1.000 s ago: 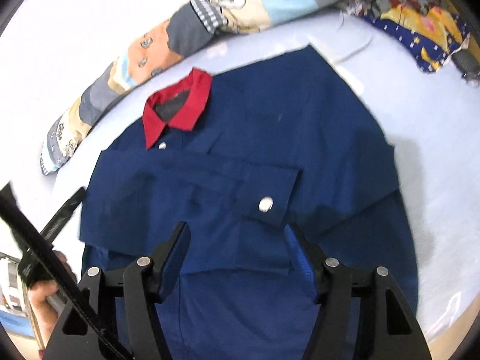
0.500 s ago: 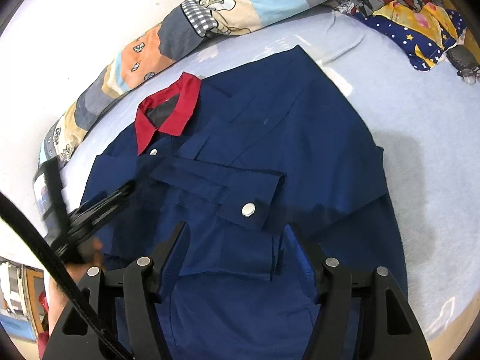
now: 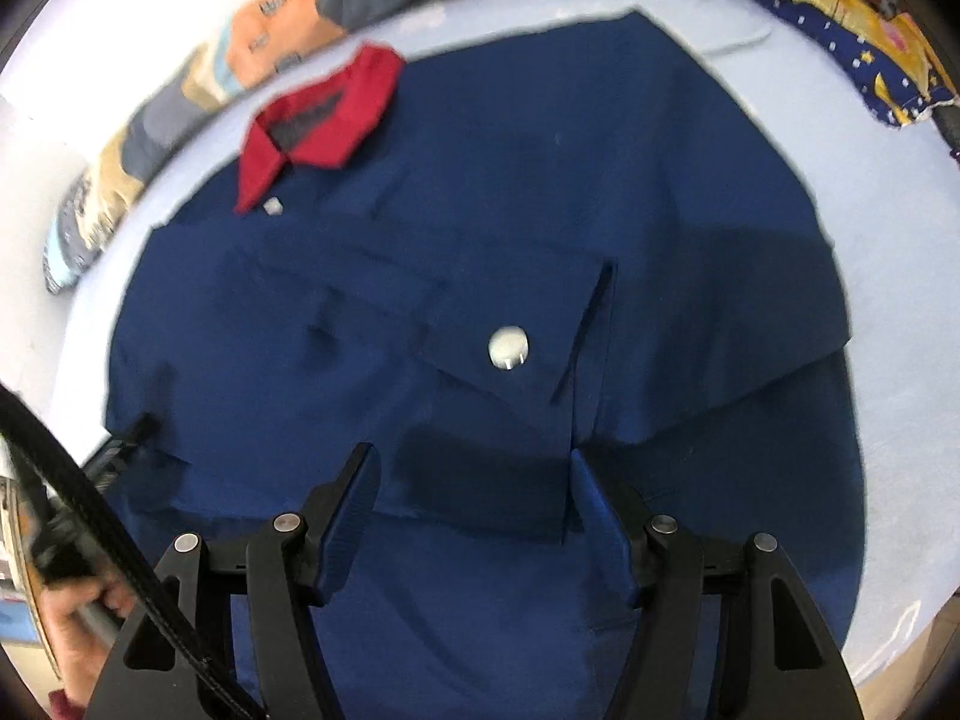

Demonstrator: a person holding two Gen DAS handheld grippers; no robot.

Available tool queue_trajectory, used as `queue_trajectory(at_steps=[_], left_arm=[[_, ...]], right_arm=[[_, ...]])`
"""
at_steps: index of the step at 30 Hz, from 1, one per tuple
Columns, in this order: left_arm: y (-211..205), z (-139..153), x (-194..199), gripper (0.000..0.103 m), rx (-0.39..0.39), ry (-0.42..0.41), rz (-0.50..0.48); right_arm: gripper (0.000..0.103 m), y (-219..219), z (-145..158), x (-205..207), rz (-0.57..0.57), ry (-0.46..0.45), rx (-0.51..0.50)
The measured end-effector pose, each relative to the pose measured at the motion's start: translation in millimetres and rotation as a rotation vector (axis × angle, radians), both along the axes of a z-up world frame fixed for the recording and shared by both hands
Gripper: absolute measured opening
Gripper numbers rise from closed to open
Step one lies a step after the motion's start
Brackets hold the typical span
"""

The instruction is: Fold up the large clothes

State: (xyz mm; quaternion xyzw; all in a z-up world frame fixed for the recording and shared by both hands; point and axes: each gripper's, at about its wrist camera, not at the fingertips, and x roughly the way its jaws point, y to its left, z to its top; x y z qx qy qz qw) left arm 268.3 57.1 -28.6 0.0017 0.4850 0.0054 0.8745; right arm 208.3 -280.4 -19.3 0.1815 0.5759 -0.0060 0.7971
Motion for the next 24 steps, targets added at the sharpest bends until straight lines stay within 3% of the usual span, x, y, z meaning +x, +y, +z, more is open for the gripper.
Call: queue_trajectory(at_steps=[6, 12, 15, 24], left_arm=[[-12, 11, -57, 0.086, 0.010, -0.033, -0.042], [-33, -25, -77, 0.087, 0.078, 0.036, -0.089], [-33, -21, -86, 0.087, 0.103, 0.005, -0.074], [-48, -6, -144, 0.087, 0.081, -0.090, -0.041]], right_arm=[[0.071, 6, 17, -7, 0.032, -0.063, -0.037], [0.075, 13, -5, -4, 0.063, -0.004, -0.059], [0.075, 12, 1, -9, 0.065, -0.013, -0.050], [0.075, 30, 29, -53, 0.125, -0.099, 0.006]])
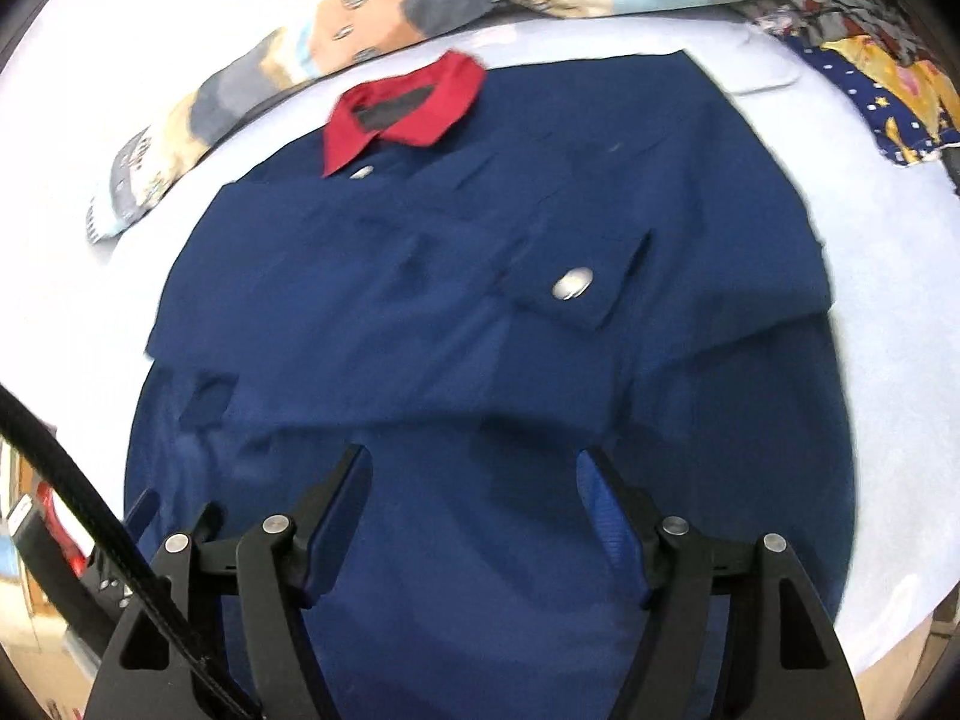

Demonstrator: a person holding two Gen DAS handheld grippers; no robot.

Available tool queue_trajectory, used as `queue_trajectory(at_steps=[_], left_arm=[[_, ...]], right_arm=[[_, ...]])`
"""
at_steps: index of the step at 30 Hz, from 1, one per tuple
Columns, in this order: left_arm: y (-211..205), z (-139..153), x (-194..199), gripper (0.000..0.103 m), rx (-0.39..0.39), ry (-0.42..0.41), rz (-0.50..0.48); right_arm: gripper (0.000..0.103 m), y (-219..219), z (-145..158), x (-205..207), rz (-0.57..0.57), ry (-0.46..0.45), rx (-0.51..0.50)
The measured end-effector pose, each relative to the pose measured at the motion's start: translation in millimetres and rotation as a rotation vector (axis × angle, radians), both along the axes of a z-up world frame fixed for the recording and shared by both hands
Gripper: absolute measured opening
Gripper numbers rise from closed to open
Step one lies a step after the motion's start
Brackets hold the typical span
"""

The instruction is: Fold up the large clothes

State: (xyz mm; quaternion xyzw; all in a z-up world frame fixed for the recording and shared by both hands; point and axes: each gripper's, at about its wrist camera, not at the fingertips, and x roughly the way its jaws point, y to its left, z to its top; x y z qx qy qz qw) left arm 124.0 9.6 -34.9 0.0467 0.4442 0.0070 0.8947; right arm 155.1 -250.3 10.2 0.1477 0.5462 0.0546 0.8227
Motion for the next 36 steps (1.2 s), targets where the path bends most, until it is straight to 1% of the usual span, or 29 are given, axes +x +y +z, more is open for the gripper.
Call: queue_trajectory(at_steps=[2, 4, 7, 12, 24, 26, 36], left_arm=[[-5, -6, -6, 0.087, 0.000, 0.006, -0.002], [-8, -14, -9, 0.087, -0.007, 0.017, 0.010], [-10, -18, -9, 0.087, -0.008, -0.009, 0.035], [-10, -24, -8, 0.096, 0.006, -0.022, 0.069], [-8, -30, -11, 0.101, -0.001, -0.031, 0.095], [-6, -30, -12, 0.103, -0.007, -0.034, 0.096], [-2, -32, -14, 0.103, -0.029, -0.036, 0.081]], right_arm=[[0.075, 17, -5, -12, 0.041, 0.005, -0.022], [0.075, 30, -11, -24, 0.065, 0.001, -0.068], [0.075, 47, -20, -36, 0.087, 0.003, -0.105], [0.076, 68, -36, -43, 0.124, -0.005, -0.232], [0.091, 72, -49, -51, 0.111, -0.016, -0.295], [0.093, 72, -49, -51, 0.108, -0.016, -0.297], [0.100, 70, -53, -56, 0.068, -0.049, -0.291]])
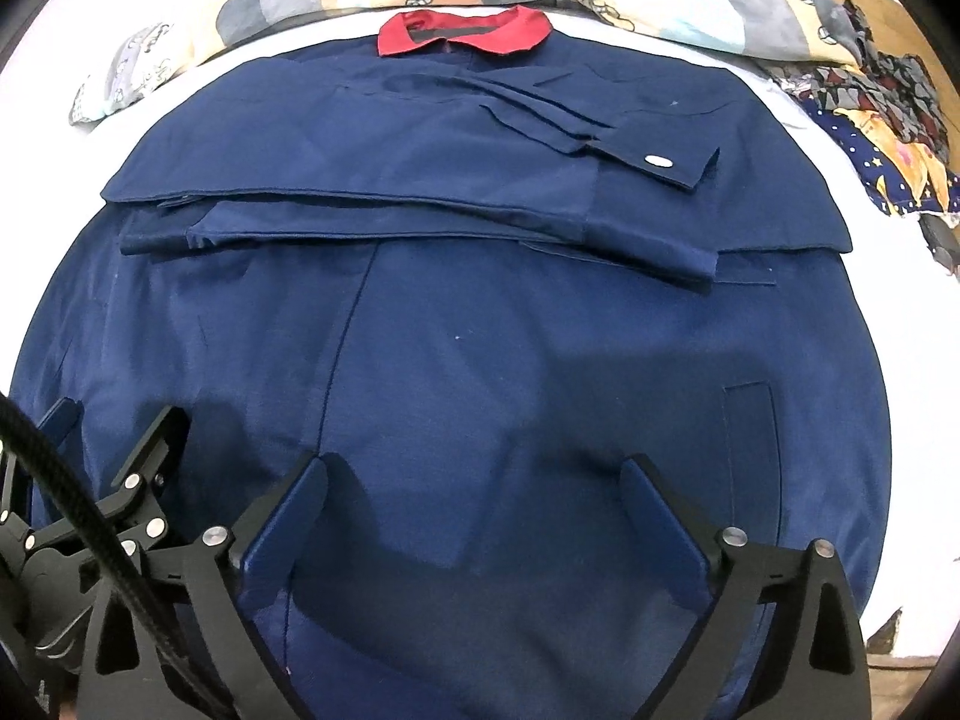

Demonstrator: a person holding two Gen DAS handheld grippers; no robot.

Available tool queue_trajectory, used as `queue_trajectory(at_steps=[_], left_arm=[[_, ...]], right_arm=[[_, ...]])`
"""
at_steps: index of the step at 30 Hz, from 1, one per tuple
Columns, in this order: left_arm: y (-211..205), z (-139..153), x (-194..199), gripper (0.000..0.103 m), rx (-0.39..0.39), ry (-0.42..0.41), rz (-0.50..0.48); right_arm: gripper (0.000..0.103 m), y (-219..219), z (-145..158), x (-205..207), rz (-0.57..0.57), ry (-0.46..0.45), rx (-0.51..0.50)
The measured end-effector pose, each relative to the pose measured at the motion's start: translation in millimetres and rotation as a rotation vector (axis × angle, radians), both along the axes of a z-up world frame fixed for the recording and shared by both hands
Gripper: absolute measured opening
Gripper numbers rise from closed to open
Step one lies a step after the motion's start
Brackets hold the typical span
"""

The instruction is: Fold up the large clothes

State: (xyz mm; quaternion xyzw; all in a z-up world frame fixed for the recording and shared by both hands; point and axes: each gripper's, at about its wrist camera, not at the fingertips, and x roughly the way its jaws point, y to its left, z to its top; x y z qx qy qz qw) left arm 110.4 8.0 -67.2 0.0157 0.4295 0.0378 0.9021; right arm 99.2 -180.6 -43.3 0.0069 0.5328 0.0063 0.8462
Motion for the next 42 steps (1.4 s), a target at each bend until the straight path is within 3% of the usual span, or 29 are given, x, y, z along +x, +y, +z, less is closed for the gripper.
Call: queue_trajectory(at_steps=[8, 14, 21, 29, 37, 42], left_arm=[[0, -1, -2, 0.103, -0.007, -0.005, -0.014], [-1, -3, -10, 0.103, -0.005, -0.066, -0.013], [-4, 0, -21, 0.103, 0.022, -0.073, -0.038], [11, 6, -49, 0.103, 0.024, -0.092, -0.077], [15, 18, -66, 0.103, -0.012, -0.089, -0.082], [16, 21, -76, 0.103, -0.050, -0.071, -0.090]], right_arm=[[0.102, -1, -1, -8, -0.004, -0.057, -0.002], [0.102, 0, -2, -17, 0.015, -0.106, -0.011], [0.102, 1, -5, -35, 0.058, -0.207, -0.018], [0.102, -14, -1, -63, 0.106, -0.196, -0.048], [0.088, -49, 19, -82, 0.024, -0.177, 0.151], [0.088, -70, 30, -106, -0.047, -0.191, 0.229]])
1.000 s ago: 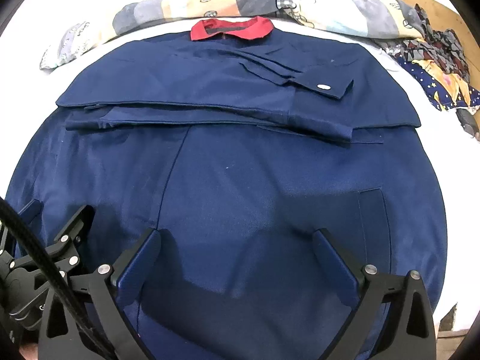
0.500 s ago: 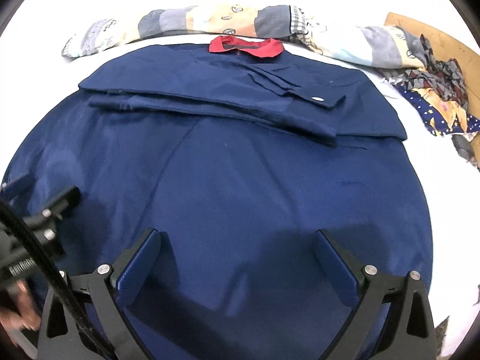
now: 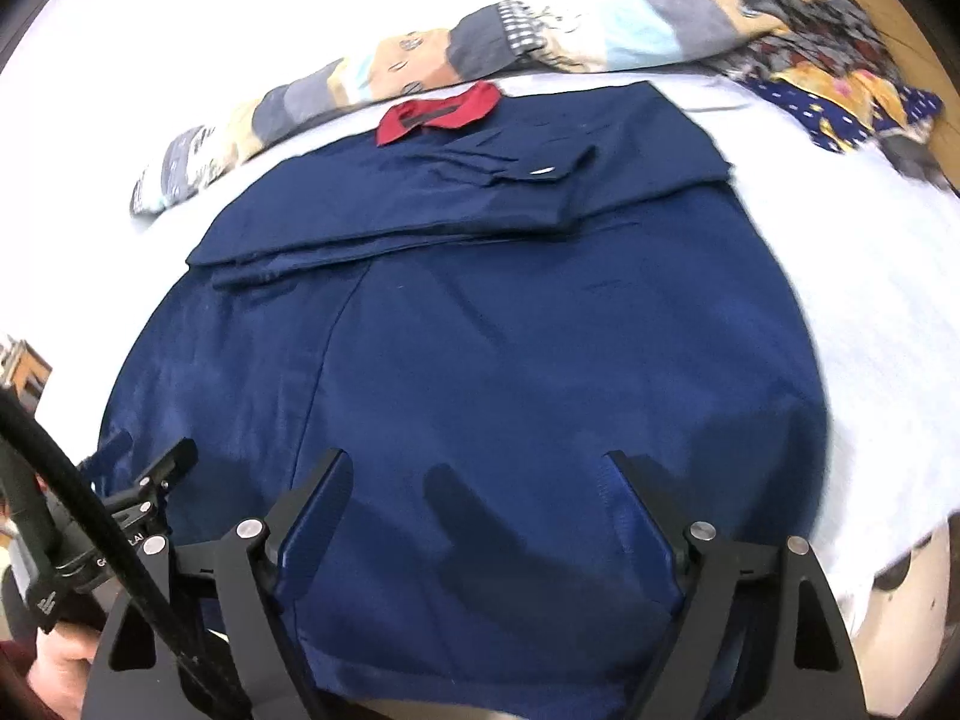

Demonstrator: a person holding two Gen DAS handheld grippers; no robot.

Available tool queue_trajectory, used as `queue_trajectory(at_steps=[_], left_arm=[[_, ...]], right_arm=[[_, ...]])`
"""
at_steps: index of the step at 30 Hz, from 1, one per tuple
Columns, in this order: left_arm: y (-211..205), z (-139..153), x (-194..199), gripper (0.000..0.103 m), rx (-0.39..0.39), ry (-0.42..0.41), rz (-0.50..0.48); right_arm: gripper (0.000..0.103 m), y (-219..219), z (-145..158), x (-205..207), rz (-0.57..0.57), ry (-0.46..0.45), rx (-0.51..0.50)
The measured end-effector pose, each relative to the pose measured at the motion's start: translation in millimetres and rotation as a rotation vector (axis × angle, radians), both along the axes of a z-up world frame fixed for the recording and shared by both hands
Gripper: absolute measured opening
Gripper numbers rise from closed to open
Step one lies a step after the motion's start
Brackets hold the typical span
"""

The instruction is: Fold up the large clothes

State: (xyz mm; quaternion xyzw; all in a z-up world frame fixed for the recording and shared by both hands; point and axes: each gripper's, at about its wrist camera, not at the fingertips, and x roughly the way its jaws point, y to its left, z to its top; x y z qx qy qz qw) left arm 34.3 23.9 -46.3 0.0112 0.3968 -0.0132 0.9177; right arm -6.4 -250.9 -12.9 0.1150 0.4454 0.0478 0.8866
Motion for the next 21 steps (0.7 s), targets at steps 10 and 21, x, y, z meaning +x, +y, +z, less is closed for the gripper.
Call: queue_trajectory(at_steps=[10, 21], left_arm=[[9, 8, -7, 0.103, -0.015, 0.034, 0.009], [74, 38, -24, 0.103, 0.000, 0.074, 0.064]], right_arm=[[0.084, -36, 1, -46, -0.133, 0.013, 0.047], [0.084, -95, -10, -94, -0.374, 0.066, 0.198]])
